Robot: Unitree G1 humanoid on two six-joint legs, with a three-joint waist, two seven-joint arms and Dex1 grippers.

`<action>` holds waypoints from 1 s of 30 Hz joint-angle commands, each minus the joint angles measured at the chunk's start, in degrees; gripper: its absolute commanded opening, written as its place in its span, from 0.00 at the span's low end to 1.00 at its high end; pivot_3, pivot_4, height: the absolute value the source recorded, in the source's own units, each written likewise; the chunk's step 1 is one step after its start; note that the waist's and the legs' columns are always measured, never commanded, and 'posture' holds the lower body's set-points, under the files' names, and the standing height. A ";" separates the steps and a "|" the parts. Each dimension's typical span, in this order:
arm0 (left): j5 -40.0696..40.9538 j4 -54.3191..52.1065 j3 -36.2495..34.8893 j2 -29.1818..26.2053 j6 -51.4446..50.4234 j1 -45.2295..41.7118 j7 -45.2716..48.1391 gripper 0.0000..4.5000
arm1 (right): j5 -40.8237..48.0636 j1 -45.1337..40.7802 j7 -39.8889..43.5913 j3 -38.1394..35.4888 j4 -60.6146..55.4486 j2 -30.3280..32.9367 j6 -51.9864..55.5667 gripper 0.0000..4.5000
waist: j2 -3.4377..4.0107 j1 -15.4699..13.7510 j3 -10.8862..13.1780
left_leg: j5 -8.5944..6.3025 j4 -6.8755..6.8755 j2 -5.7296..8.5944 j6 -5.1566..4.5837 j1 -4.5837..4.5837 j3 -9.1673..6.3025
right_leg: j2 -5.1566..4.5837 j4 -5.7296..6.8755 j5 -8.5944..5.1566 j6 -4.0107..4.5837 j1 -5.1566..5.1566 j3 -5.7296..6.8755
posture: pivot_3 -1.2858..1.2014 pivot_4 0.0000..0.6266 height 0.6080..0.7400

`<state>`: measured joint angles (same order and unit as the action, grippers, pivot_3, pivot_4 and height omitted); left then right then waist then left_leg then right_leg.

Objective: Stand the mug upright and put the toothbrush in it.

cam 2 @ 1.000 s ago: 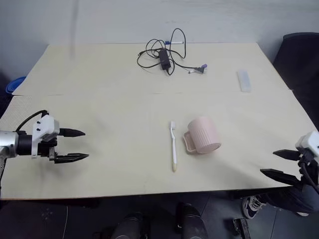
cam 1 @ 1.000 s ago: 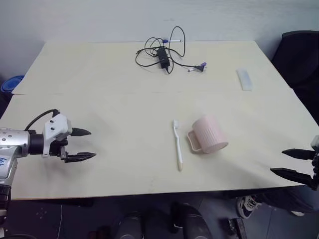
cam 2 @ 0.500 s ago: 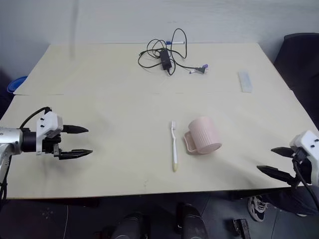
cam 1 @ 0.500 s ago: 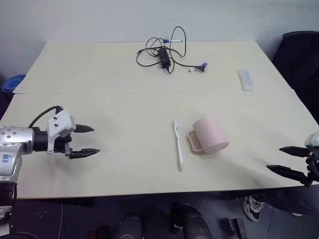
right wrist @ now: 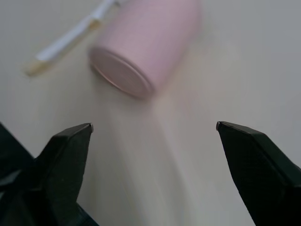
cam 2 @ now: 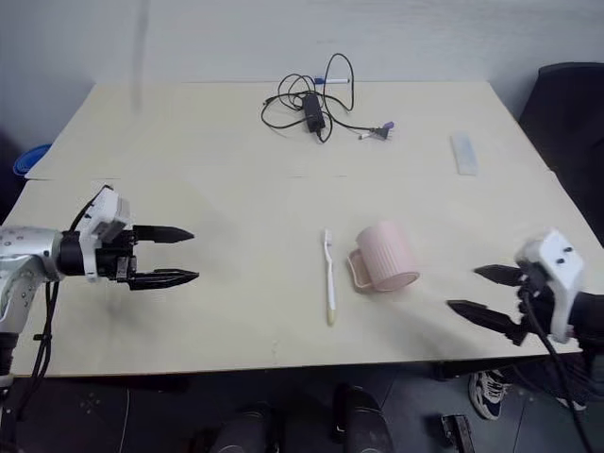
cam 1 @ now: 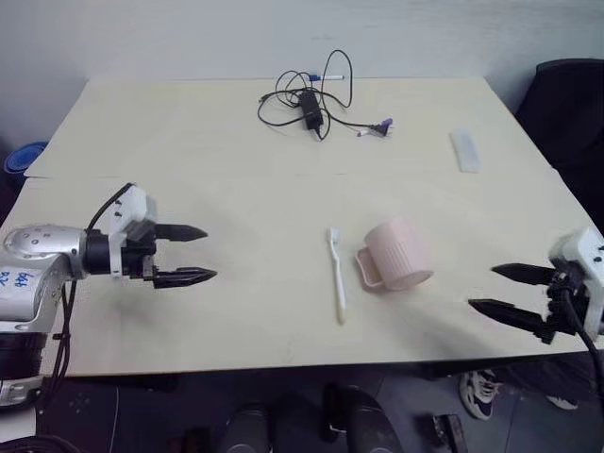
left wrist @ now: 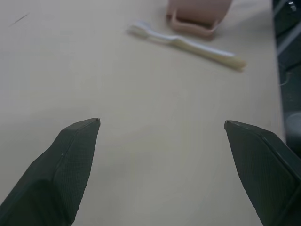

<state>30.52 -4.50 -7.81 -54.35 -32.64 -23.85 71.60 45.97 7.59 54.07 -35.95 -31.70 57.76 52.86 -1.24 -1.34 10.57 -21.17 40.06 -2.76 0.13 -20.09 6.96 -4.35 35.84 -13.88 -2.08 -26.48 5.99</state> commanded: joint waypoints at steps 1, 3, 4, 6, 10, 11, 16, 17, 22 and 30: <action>2.74 -6.50 1.49 -0.12 -2.12 -1.16 0.96 1.00 | 15.34 -7.41 -12.31 1.66 -8.27 -1.76 8.18 0.71 | 0.00 0.25 0.00 | 0.00 0.00 0.01 0.00 0.01 0.02 | -0.01 -0.01 0.00 0.00 0.01 -0.03 | 0.52 0.24 1.00; 3.19 -8.31 2.61 -0.02 -2.59 -1.66 1.62 1.00 | 20.15 -13.46 -20.88 6.83 -9.33 -3.58 11.21 0.65 | -0.03 0.54 -0.01 | 0.01 0.01 0.01 0.02 0.08 0.05 | -0.01 -0.13 -0.01 0.01 0.03 -0.06 | 0.52 0.24 1.00; 3.34 -8.95 3.34 0.04 -2.79 -2.12 2.00 1.00 | 21.51 -17.37 -26.27 10.42 -8.80 -5.70 12.89 0.65 | -0.03 0.60 -0.01 | 0.02 0.01 0.03 0.04 0.11 0.04 | -0.01 -0.13 -0.01 0.02 0.05 -0.07 | 0.52 0.24 1.00; 2.65 -9.45 5.08 0.40 -2.13 -3.16 2.42 1.00 | 22.40 -24.04 -35.12 17.37 -7.26 -10.00 16.24 0.65 | -0.04 0.74 -0.01 | 0.04 0.00 0.06 0.08 0.11 0.04 | 0.01 -0.12 -0.02 0.05 0.03 -0.07 | 0.52 0.24 1.00; 0.65 -7.52 8.16 1.59 -0.27 -5.81 2.80 1.00 | 27.43 -33.64 -47.89 27.51 -2.43 -20.60 20.54 0.65 | -0.03 1.21 -0.01 | 0.10 0.01 0.11 0.14 -0.01 0.00 | 0.02 0.04 -0.03 0.06 -0.05 -0.03 | 0.52 0.24 1.00; 0.27 -7.10 8.57 1.82 0.06 -6.29 2.94 1.00 | 27.07 -35.00 -49.82 29.37 -1.79 -21.76 21.96 0.65 | -0.03 1.21 -0.01 | 0.13 0.01 0.12 0.13 -0.08 -0.01 | 0.05 0.10 -0.03 0.06 -0.10 -0.01 | 0.52 0.24 1.00; -0.27 -6.12 9.49 2.67 0.85 -8.09 3.29 1.00 | 9.02 -38.61 -54.83 41.09 0.10 -17.76 23.48 0.65 | -0.03 1.18 -0.01 | 0.12 0.02 0.08 0.05 -0.21 -0.02 | -0.01 -0.01 -0.01 0.03 -0.11 0.10 | 0.52 0.24 1.00; -0.32 -6.03 9.46 2.78 0.92 -8.19 3.29 1.00 | 8.25 -38.47 -55.13 40.84 0.63 -18.14 23.64 0.65 | -0.03 1.18 -0.01 | 0.12 0.02 0.09 -0.02 -0.21 -0.03 | -0.07 -0.02 -0.01 0.02 -0.11 0.09 | 0.52 0.24 1.00; -0.30 -6.13 8.62 3.20 1.21 -7.46 2.49 1.00 | 2.67 -37.62 -53.01 41.91 0.54 -16.78 23.41 0.65 | -0.03 1.36 -0.01 | 0.10 0.02 0.08 -0.06 -0.20 -0.06 | -0.03 -0.08 0.04 -0.06 -0.09 0.08 | 0.52 0.24 1.00; -1.28 -6.48 8.23 4.23 2.66 -6.13 0.75 1.00 | -6.35 -38.47 -46.21 44.70 4.91 -14.68 19.78 0.65 | -0.03 1.38 -0.01 | 0.10 0.01 0.07 -0.06 -0.19 -0.05 | -0.01 -0.09 0.04 -0.06 -0.09 0.07 | 0.52 0.24 1.00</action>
<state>29.03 -10.27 1.86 -50.19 -30.82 -29.86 72.85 42.48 -30.23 6.09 8.02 -27.83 41.77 74.68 -1.27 0.05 10.56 -21.07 40.08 -2.69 0.06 -20.28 6.91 -4.36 35.75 -13.84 -2.15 -26.58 6.06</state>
